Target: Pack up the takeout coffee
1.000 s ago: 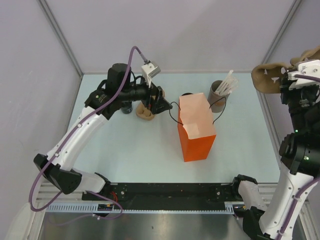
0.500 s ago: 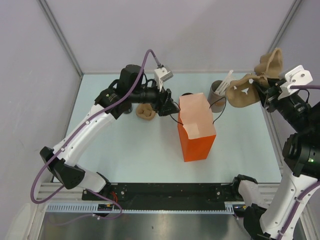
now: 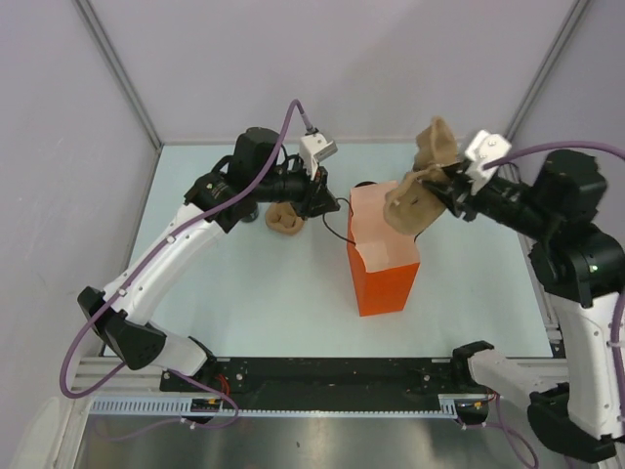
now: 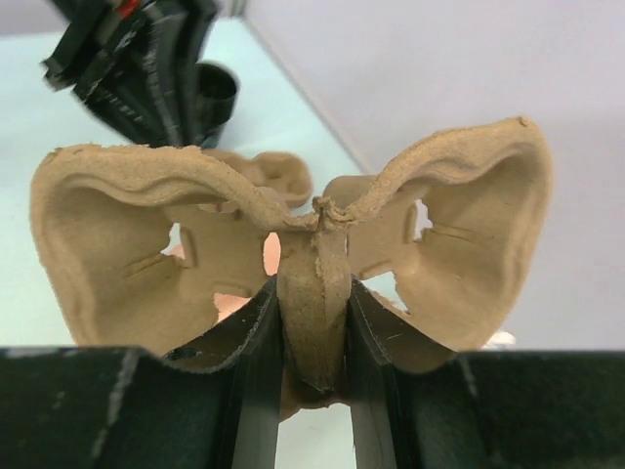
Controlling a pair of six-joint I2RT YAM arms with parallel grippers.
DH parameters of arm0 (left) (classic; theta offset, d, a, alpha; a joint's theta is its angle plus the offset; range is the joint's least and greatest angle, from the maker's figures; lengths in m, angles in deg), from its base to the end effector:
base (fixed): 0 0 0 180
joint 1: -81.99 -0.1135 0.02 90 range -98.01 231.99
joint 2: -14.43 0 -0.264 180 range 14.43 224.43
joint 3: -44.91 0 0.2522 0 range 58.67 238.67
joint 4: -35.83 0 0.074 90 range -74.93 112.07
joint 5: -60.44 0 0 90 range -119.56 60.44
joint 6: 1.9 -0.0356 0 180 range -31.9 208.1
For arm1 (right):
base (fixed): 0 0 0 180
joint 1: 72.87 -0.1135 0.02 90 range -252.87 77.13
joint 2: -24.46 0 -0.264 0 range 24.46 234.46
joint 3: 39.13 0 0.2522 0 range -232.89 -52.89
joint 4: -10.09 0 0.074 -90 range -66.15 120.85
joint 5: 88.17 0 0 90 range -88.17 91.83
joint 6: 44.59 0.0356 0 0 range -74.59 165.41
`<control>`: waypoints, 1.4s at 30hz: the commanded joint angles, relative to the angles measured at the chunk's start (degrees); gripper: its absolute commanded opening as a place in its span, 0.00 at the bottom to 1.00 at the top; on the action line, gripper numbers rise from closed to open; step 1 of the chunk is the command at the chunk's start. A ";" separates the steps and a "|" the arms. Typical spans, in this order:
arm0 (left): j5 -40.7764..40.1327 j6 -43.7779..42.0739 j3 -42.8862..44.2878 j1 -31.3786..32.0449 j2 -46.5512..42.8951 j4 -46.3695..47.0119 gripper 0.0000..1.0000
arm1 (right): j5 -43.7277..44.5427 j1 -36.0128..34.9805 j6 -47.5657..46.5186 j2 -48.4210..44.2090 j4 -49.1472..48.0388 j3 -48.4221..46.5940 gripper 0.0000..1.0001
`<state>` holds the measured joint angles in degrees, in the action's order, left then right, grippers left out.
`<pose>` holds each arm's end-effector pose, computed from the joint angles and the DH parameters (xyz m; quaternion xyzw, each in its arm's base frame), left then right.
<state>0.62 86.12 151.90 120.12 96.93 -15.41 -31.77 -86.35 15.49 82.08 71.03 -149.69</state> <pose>0.2317 -0.2046 0.4326 0.4102 0.7255 -0.3678 0.4125 0.1250 0.0502 0.5233 -0.4433 0.6012 0.1261 0.6528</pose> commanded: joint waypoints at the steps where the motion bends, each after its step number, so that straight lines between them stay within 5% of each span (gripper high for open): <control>1: -2.57 -1.97 4.32 0.28 0.38 -0.93 0.21 | 23.38 -17.58 -4.71 2.83 0.02 2.22 0.32; 10: -5.22 -5.58 18.12 0.19 8.20 -7.26 0.20 | 31.76 -23.09 -8.50 9.34 -1.83 1.88 0.31; 21: -4.51 -5.58 20.41 0.19 10.05 -7.79 0.25 | 32.55 -24.67 -8.23 16.02 5.72 1.70 0.30; 27: -5.39 -5.84 18.31 0.19 7.86 -7.27 0.59 | 29.57 -25.02 -8.06 17.78 10.64 1.43 0.29; 31: -5.56 -6.28 16.55 0.19 5.57 -7.44 0.65 | 27.54 -25.63 -7.71 18.92 12.67 2.05 0.28; 36: -6.71 -6.90 12.77 0.19 3.37 -7.35 0.65 | 25.26 -26.34 -7.71 19.28 13.55 3.19 0.28; 42: -7.32 -6.99 7.76 0.19 1.61 -5.86 0.45 | 24.64 -26.34 -8.14 21.82 14.52 3.54 0.27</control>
<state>-5.55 79.59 162.00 120.12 100.56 -22.86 -5.94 -112.42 7.84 102.36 84.41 -146.43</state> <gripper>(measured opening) 0.505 0.279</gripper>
